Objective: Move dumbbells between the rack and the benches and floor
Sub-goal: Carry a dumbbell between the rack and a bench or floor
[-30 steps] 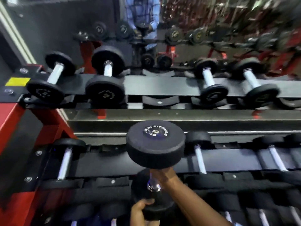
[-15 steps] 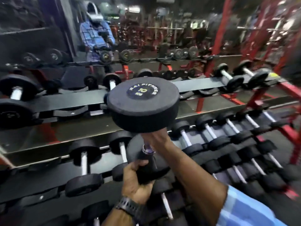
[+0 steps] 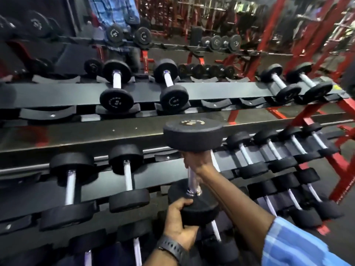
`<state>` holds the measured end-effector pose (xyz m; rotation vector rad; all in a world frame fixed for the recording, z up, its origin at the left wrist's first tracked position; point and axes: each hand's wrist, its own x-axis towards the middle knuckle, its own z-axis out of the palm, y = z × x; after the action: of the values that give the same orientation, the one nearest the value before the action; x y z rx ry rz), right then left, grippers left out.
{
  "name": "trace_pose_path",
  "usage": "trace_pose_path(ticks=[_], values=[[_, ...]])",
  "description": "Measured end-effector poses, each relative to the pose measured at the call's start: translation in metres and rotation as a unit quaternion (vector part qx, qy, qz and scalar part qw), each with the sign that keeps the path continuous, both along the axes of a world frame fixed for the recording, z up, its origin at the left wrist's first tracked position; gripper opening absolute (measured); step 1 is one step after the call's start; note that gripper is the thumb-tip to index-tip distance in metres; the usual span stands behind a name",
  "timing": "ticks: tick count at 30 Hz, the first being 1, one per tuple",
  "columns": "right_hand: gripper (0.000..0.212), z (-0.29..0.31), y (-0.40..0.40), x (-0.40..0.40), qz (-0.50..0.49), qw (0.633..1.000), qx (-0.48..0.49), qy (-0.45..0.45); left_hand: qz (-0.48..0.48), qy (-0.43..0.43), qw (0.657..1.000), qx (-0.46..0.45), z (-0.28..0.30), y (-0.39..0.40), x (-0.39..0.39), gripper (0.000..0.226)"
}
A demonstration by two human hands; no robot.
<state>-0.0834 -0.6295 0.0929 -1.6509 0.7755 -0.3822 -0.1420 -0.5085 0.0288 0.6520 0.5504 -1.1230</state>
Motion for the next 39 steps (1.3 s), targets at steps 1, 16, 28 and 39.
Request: trace_pose_path(ticks=[1,16,28,39], values=[[0.017,-0.019,-0.009,0.009,-0.002,1.000,0.029,0.008,0.008,0.009,1.000,0.012,-0.007,-0.006,0.003,0.043],[0.021,-0.222,-0.116,0.159,0.011,0.959,0.174,0.224,0.085,0.105,0.979,0.155,-0.135,-0.137,0.114,0.019],[0.005,-0.297,-0.133,0.203,-0.003,0.951,0.178,0.252,0.094,0.124,0.968,0.199,-0.206,-0.156,0.156,0.023],[0.015,-0.288,-0.139,0.196,0.123,0.937,0.227,0.234,0.146,0.141,0.970,0.137,-0.193,-0.133,0.165,0.029]])
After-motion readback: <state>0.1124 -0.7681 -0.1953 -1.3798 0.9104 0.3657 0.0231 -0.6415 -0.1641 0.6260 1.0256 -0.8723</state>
